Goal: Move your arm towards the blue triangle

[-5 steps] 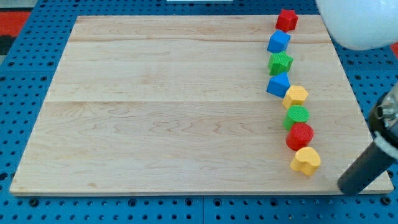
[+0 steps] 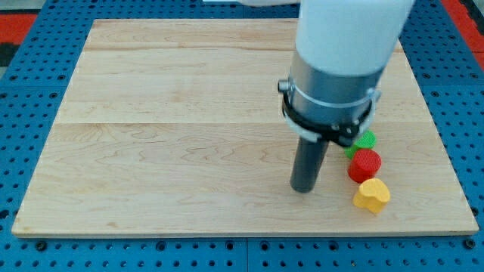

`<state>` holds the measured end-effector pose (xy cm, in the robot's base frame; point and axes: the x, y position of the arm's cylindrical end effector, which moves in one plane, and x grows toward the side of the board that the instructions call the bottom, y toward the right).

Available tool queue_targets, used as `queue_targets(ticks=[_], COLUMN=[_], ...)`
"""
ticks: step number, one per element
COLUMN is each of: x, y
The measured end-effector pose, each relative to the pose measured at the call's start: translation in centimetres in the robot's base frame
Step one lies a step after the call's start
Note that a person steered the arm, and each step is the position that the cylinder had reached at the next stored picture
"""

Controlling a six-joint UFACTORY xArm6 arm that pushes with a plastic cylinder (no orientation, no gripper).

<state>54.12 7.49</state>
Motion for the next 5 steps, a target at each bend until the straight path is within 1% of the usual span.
queue_targets(ticks=[2, 4, 5], x=[-6.8, -9.8, -11.1], y=[-1.5, -0.8, 0.9])
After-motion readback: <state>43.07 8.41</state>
